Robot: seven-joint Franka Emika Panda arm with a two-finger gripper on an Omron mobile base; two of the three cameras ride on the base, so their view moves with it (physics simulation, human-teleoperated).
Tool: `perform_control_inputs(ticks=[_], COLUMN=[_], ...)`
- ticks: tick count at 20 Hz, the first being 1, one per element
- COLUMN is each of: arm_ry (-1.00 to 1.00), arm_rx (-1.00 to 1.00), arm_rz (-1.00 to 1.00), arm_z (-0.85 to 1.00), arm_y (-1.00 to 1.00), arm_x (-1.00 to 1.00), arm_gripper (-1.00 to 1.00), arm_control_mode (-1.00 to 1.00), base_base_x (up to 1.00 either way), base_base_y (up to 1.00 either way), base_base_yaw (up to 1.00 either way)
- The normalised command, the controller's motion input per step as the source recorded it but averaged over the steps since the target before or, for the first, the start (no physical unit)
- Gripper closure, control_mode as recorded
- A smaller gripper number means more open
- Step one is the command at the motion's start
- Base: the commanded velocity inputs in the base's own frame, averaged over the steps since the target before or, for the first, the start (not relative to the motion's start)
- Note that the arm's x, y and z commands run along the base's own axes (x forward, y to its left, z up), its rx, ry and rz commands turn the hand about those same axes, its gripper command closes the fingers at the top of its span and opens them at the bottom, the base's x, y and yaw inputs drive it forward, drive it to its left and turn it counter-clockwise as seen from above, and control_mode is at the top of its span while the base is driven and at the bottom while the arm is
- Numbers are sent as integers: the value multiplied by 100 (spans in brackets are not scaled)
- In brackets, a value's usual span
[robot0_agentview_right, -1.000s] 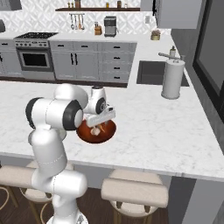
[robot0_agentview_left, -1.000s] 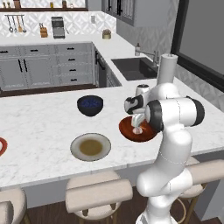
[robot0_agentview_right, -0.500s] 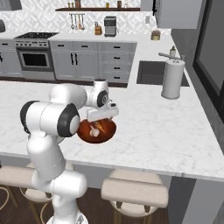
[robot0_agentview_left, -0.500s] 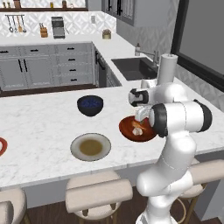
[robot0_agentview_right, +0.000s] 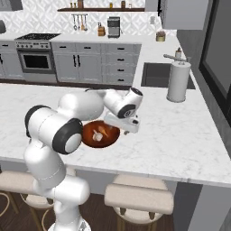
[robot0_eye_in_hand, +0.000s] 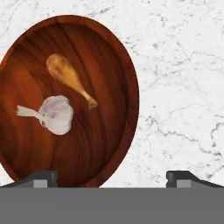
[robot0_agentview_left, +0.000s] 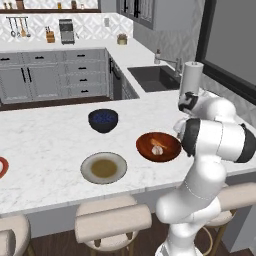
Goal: Pick the chicken drumstick and garlic from their plates and place them in the bowl. Then put the bowl in the fridge.
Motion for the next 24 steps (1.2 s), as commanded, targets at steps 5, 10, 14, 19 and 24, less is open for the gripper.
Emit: perform_control_inputs(ticks=[5, 10, 14, 19, 24], arm_ry=[4, -23, -9, 3, 3], arm_rx=[24, -4, 2, 0, 3], arm_rz=[-24, -6, -23, -2, -20], arm_z=[-9, -5, -1, 0, -22], arm_y=[3, 35, 24, 6, 2], arm_x=[-10, -87, -59, 27, 15], arm_gripper=[-100, -100, -100, -100, -100], arm_control_mode=[-100, -100, -100, -100, -100], base_base_x=[0, 0, 0, 0, 0], base_base_y=[0, 0, 0, 0, 0], base_base_yaw=[0, 0, 0, 0, 0])
